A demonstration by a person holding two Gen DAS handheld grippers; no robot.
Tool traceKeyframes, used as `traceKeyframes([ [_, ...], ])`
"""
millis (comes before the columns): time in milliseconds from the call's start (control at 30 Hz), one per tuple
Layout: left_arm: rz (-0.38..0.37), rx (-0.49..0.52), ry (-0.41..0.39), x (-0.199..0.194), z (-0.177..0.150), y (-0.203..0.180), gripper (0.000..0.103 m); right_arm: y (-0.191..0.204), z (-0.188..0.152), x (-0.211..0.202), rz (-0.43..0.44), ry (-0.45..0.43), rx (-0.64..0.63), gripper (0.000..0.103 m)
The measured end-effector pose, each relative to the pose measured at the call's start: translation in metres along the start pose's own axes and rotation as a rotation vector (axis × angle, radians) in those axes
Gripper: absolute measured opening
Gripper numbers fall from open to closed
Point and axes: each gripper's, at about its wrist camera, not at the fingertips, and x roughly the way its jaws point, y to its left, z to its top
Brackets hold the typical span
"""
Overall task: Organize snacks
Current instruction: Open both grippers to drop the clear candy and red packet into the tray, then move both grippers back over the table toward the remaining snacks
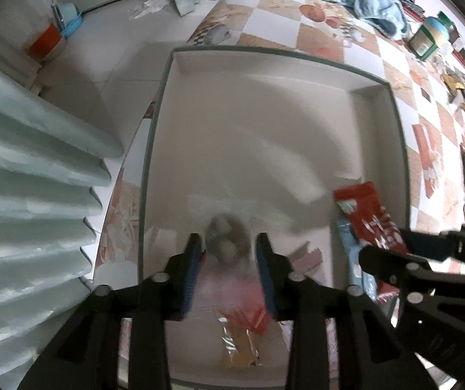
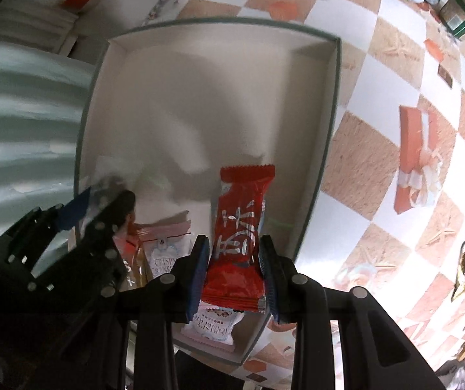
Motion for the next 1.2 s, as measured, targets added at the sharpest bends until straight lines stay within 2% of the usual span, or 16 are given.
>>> traceKeyframes([
  [33, 0.007, -0.001, -0.007, -0.003, -0.001, 0.001, 0.054, -0.003, -0.007, -0.007, -0.016, -0.008, -0.001, 0.048],
  [133, 0.006, -0.026, -0.020, -0.010, -0.007, 0.010, 0.074, -0.013, -0.012, -0.014, -0.029, -0.032, 0.001, 0.053],
  [200, 0.003, -0.030, -0.022, -0.014, -0.010, 0.013, 0.077, -0.019, -0.013, -0.020, -0.016, -0.037, 0.013, 0.080],
  [233, 0.004, -0.026, -0.024, -0.017, -0.011, 0.014, 0.078, -0.030, -0.011, -0.025, -0.009, -0.048, 0.019, 0.097],
  [267, 0.009, -0.020, -0.026, -0.019, -0.013, 0.014, 0.078, -0.031, -0.013, -0.030, -0.005, -0.063, 0.023, 0.101],
  [400, 0.009, 0.001, -0.025, -0.027, -0.020, 0.010, 0.079, -0.036, -0.020, -0.043, 0.013, -0.064, 0.037, 0.101],
  [533, -0.019, 0.029, -0.010, -0.035, -0.032, 0.001, 0.079, -0.059, -0.034, -0.054, 0.013, -0.036, 0.074, 0.101],
  [700, -0.037, 0.097, 0.026, -0.041, -0.049, -0.029, 0.079, -0.087, -0.047, -0.067, -0.010, -0.009, 0.167, 0.102],
  [800, -0.058, 0.145, 0.055, -0.041, -0.056, -0.045, 0.079, -0.111, -0.074, -0.065, -0.038, 0.009, 0.237, 0.102],
  [1033, -0.135, 0.332, 0.118, -0.047, -0.065, -0.099, 0.079, -0.184, -0.139, -0.057, -0.033, 0.058, 0.413, 0.102],
  [1200, -0.143, 0.434, 0.144, -0.052, -0.067, -0.133, 0.079, -0.235, -0.202, -0.043, 0.015, 0.104, 0.610, 0.102],
])
